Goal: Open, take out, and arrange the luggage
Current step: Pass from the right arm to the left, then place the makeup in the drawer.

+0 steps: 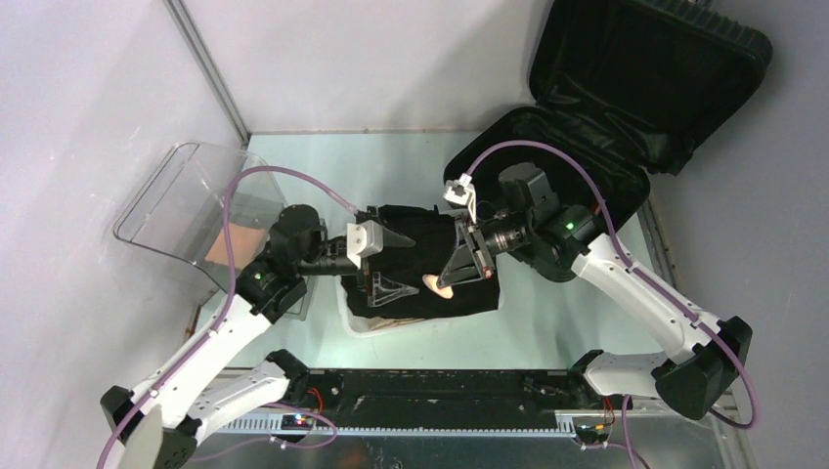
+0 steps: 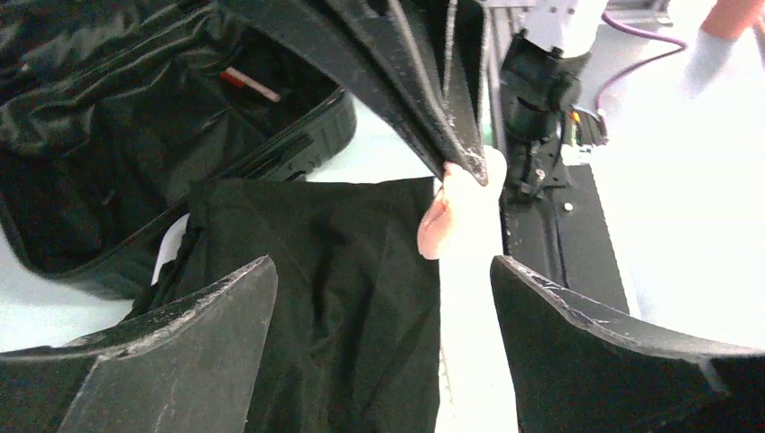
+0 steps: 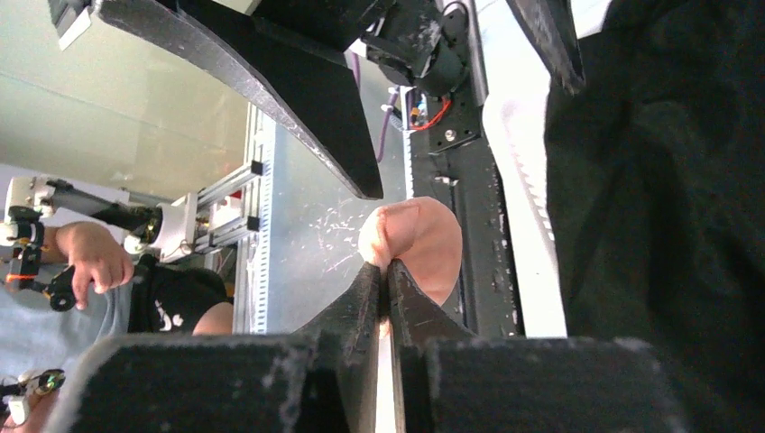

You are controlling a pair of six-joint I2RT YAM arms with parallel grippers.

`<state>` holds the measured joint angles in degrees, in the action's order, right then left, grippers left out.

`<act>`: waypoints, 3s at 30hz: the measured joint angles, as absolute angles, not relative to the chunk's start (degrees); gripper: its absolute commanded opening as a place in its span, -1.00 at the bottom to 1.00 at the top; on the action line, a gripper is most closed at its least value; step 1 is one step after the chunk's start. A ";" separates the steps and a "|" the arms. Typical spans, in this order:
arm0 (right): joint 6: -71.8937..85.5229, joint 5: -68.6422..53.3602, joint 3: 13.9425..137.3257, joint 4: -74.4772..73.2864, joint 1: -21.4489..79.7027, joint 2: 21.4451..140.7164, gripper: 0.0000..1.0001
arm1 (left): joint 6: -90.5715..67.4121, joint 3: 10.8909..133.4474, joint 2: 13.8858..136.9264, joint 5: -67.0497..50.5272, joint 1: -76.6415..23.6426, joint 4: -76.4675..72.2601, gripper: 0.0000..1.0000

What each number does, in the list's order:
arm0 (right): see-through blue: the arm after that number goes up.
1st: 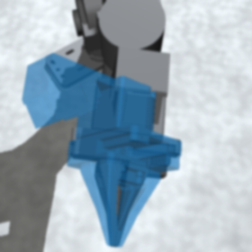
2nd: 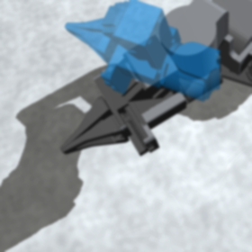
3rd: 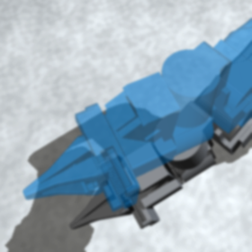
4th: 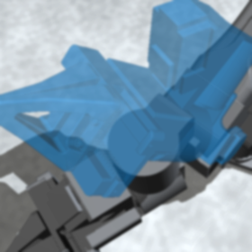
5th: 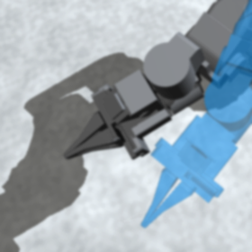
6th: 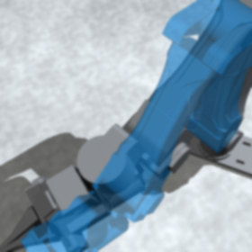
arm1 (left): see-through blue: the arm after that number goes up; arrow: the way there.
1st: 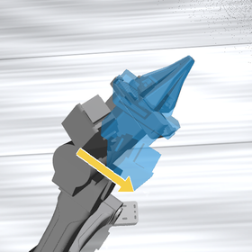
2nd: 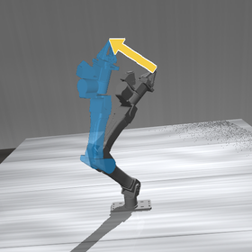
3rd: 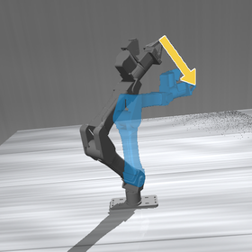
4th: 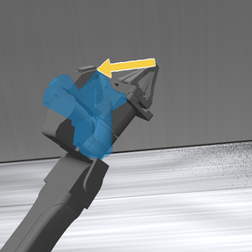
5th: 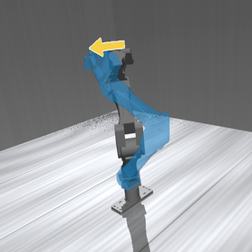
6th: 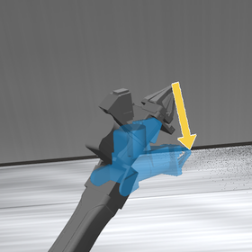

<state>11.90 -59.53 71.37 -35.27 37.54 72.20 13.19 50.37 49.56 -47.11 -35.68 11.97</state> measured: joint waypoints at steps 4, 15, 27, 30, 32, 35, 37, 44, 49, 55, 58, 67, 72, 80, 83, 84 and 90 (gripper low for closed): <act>13.04 -59.55 71.37 -34.52 39.27 72.07 -0.85 | 16.60 50.37 49.04 -52.73 -35.86 13.41 0.79; 13.61 -58.46 71.29 -34.13 40.86 71.16 -0.84 | 16.10 50.37 50.63 -58.96 -36.64 13.04 0.35; 15.53 -57.01 71.29 -31.94 41.56 71.16 -0.84 | 10.50 50.33 51.29 -61.10 -37.10 6.50 -0.15; 16.10 -56.64 71.29 -31.53 41.54 71.16 -0.84 | 10.37 50.33 51.86 -61.78 -37.10 6.50 -0.18; 16.14 -56.55 71.29 -31.51 41.54 71.16 -0.83 | 10.39 50.33 52.03 -61.95 -37.10 6.52 -0.33; 16.23 -56.55 71.29 -31.51 41.54 71.16 -0.76 | 10.46 50.33 52.29 -62.22 -37.10 6.92 -0.90; 16.40 -56.51 71.29 -31.55 41.54 71.16 -0.58 | 10.68 50.33 52.53 -62.24 -37.10 7.31 -0.99; 17.52 -51.83 71.18 -31.53 40.23 70.24 0.35 | 12.19 50.35 52.75 -57.71 -37.17 11.68 -1.00; 17.08 -43.90 71.02 -31.97 37.04 65.49 0.97 | 13.52 50.46 50.74 -47.51 -37.17 17.52 -1.00; 16.01 -37.93 71.02 -33.12 32.47 61.25 0.99 | 12.64 54.22 48.93 -28.99 -37.17 24.69 -1.00; 15.75 -35.59 71.02 -34.30 31.07 60.95 0.99 | 10.50 56.64 49.54 -15.70 -37.17 27.79 -1.00; 14.55 -32.69 70.04 -36.38 30.33 59.94 0.99 | 1.85 56.73 51.42 18.04 -28.32 35.59 -1.00; 13.87 -32.42 70.02 -37.74 29.65 59.35 0.99 | -0.93 53.98 54.39 24.03 -20.36 38.48 -1.00; 13.43 -32.27 70.02 -38.46 28.49 58.08 0.99 | -4.60 51.09 60.20 28.16 -16.82 40.64 -0.42; 13.32 -32.25 70.02 -38.57 28.38 57.56 0.99 | -5.80 51.07 60.75 29.36 -16.56 40.97 0.03; 13.28 -32.25 70.02 -38.61 28.36 57.41 0.99 | -6.13 51.07 60.75 29.67 -16.56 41.15 0.13; 13.06 -32.14 70.02 -38.98 28.25 56.31 0.99 | -7.18 53.76 60.71 26.30 -16.47 44.03 0.12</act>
